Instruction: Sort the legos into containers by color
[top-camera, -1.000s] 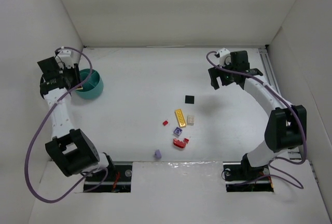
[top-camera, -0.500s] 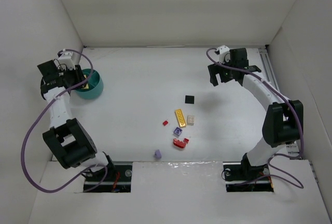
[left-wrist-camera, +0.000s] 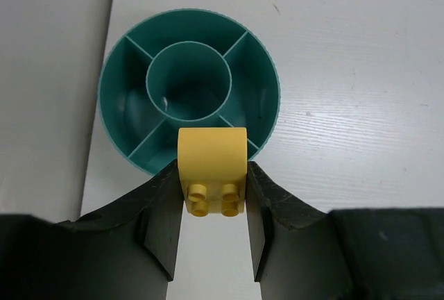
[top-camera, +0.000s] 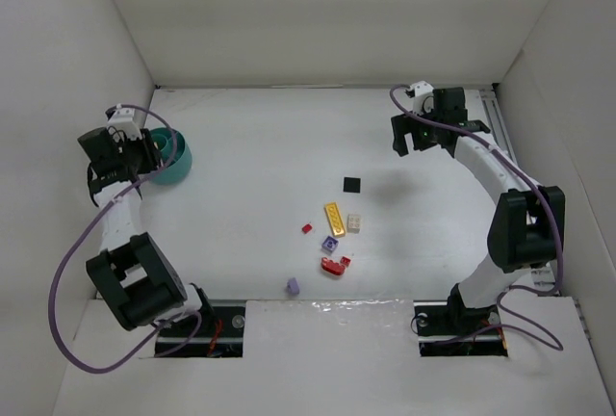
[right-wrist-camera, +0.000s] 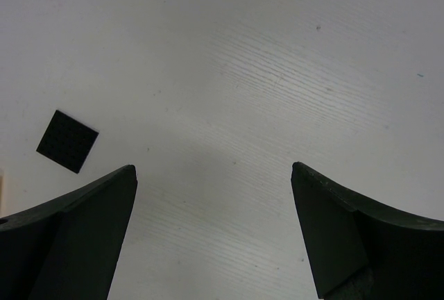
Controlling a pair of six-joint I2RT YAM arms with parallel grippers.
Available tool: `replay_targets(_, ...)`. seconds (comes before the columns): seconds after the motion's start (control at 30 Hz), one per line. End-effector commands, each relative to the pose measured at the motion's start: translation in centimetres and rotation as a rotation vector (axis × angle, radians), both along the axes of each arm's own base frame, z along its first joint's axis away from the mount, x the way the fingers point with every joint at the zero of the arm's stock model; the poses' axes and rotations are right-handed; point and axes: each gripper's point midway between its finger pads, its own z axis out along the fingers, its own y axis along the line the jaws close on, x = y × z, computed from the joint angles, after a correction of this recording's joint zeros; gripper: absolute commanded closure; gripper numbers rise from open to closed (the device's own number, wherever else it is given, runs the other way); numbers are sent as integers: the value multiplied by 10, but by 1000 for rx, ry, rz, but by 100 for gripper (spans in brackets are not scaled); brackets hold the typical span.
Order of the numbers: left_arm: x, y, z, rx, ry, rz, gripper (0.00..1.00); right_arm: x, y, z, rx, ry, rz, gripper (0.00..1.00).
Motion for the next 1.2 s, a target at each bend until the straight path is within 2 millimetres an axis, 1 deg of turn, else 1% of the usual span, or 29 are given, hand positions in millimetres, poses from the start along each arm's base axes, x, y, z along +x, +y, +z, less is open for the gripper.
replay_targets(0.0, 5, 11, 36, 72, -159, 64, 100, 16, 7, 21, 44, -65, 4, 3)
replay_targets(0.17, 6, 13, 36, 75, -171, 77, 100, 19, 8, 16, 43, -56, 4, 3)
replay_targets(0.23, 7, 14, 30, 72, -164, 77, 100, 21, 10, 16, 56, -50, 5, 3)
replay_targets(0.3, 8, 15, 33, 77, -175, 77, 100, 23, 10, 20, 57, -59, 5, 3)
replay_targets(0.33, 10, 16, 30, 77, -174, 77, 100, 23, 10, 15, 56, -50, 5, 3)
replay_targets(0.37, 11, 16, 27, 73, -166, 77, 100, 23, 10, 15, 56, -50, 5, 3)
replay_targets(0.4, 12, 17, 29, 78, -177, 77, 100, 23, 12, 16, 62, -49, 12, 3)
replay_targets(0.43, 13, 17, 25, 73, -167, 77, 100, 23, 12, 16, 62, -49, 12, 3)
replay_targets(0.47, 15, 18, 23, 63, -166, 82, 100, 22, 16, 16, 62, -49, 21, 3)
replay_targets(0.5, 16, 19, 24, 67, -174, 82, 100, 22, 16, 16, 62, -49, 21, 3)
replay_targets(0.53, 17, 19, 19, 61, -162, 82, 100, 22, 16, 16, 62, -49, 21, 3)
replay_targets(0.57, 18, 19, 14, 46, -150, 86, 100, 22, 16, 12, 61, -40, 21, 3)
replay_targets(0.6, 19, 20, 15, 50, -158, 86, 100, 22, 16, 12, 61, -40, 21, 3)
replay_targets(0.67, 22, 21, 9, 45, -148, 86, 100, 22, 16, 12, 61, -40, 21, 3)
replay_targets(0.7, 22, 21, 9, 45, -147, 86, 100, 22, 16, 12, 61, -40, 21, 3)
replay_targets(0.73, 23, 18, 3, 40, -140, 77, 100, 22, 16, 12, 61, -40, 21, 3)
replay_targets(0.8, 23, 19, 2, 44, -138, 85, 100, 22, 16, 12, 67, -37, 15, 3)
replay_targets(0.83, 25, 16, 5, 49, -149, 76, 100, 22, 16, 12, 67, -37, 15, 3)
replay_targets(0.87, 24, 16, -3, 41, -133, 76, 100, 22, 16, 12, 67, -37, 15, 3)
replay_targets(0.9, 25, 18, -1, 48, -139, 84, 100, 22, 16, 12, 67, -37, 15, 3)
replay_targets(0.93, 27, 14, -1, 48, -139, 73, 100, 22, 16, 12, 67, -37, 15, 3)
replay_targets(0.97, 27, 14, -1, 48, -139, 73, 100, 22, 16, 12, 67, -37, 15, 3)
replay_targets(1.0, 29, 10, -6, 42, -130, 63, 100, 22, 18, 12, 73, -36, 22, 3)
replay_targets(1.03, 29, 10, -6, 42, -130, 63, 100, 22, 18, 12, 73, -36, 22, 3)
replay_targets(1.07, 30, 10, -8, 42, -128, 63, 99, 22, 18, 8, 72, -27, 21, 3)
replay_targets(1.1, 30, 10, -8, 42, -128, 63, 96, 22, 18, 8, 72, -27, 21, 3)
replay_targets(1.13, 31, 11, -13, 36, -117, 63, 92, 22, 18, 8, 72, -27, 21, 3)
replay_targets(1.17, 31, 11, -13, 36, -117, 63, 90, 22, 18, 8, 72, -27, 21, 3)
